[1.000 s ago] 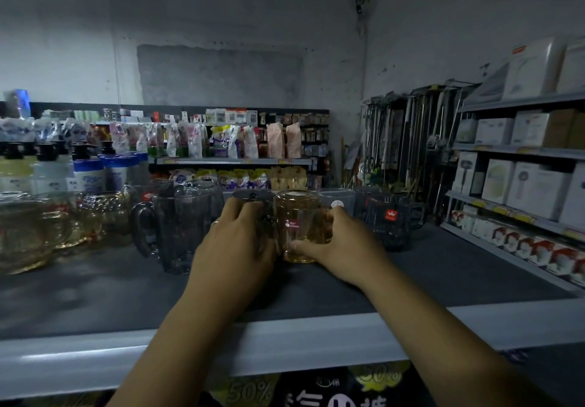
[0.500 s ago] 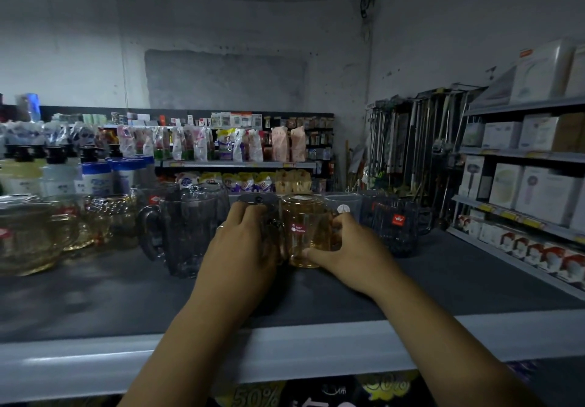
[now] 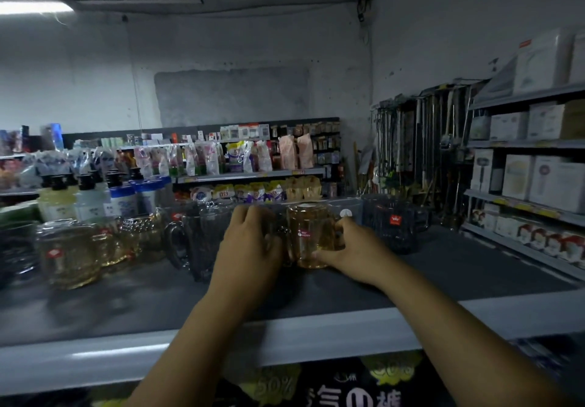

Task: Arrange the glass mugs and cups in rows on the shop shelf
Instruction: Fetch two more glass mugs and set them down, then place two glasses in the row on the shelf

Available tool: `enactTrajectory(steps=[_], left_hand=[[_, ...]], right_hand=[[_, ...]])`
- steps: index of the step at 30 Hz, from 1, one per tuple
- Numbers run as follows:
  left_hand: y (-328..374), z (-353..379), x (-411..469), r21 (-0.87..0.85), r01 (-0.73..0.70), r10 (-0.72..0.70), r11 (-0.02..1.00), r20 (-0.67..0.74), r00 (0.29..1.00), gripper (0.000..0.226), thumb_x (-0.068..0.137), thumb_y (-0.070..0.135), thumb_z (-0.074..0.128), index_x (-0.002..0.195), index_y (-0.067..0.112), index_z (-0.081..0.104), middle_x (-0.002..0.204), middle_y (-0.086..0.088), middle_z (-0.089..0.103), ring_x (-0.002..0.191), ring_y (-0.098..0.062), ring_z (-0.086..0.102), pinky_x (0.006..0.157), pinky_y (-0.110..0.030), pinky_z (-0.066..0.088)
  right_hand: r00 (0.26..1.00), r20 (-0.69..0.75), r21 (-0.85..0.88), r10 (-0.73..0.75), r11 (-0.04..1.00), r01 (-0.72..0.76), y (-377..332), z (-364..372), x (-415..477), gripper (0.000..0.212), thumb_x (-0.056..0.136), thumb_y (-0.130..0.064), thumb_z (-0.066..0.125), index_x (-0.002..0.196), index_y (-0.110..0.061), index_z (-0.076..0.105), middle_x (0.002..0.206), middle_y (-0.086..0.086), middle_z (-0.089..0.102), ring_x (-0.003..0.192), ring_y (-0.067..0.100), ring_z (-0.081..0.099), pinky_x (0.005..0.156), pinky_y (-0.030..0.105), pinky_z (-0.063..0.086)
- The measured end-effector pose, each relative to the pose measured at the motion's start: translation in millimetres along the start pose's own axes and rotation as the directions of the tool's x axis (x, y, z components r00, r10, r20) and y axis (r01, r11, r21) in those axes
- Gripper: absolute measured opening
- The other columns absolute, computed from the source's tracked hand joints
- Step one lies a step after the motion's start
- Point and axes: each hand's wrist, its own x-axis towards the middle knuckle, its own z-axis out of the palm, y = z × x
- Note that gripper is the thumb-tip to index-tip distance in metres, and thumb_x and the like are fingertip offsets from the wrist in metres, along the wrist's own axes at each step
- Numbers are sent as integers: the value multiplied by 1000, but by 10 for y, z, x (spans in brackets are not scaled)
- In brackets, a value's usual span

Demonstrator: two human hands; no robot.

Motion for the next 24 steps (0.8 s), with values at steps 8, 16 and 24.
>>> enactTrajectory(steps=[8, 16, 24], left_hand=[[-86, -631, -352, -54, -194, 200, 979, 128, 971, 18, 90, 25, 68, 107, 27, 64, 98, 11, 62, 81, -4, 62, 68, -25, 54], [-783, -1811, -883, 186, -207, 181, 961, 145, 973, 44, 87, 60, 48, 117, 30, 60, 108, 11, 60, 97, -13, 62, 77, -34, 54], [-1949, -3697, -1710, 443, -1, -48, 897, 99, 994, 54, 86, 64, 42, 123, 28, 60, 120, 7, 62, 105, -17, 62, 80, -39, 55]], right_hand=[[969, -173, -154, -175, 977, 149, -345, -82, -578, 35, 93, -36, 69, 121, -21, 54, 110, -4, 56, 89, 9, 57, 75, 25, 45], [939, -80, -312, -334, 903, 295, -1529, 485, -1165, 42, 98, -48, 55, 134, -26, 49, 130, -6, 54, 115, 19, 54, 96, 41, 48], [875, 36, -240, -483, 845, 477, -3235, 1808, -1453, 53, 99, -51, 53, 144, -26, 43, 141, -6, 49, 125, 19, 49, 105, 39, 42]])
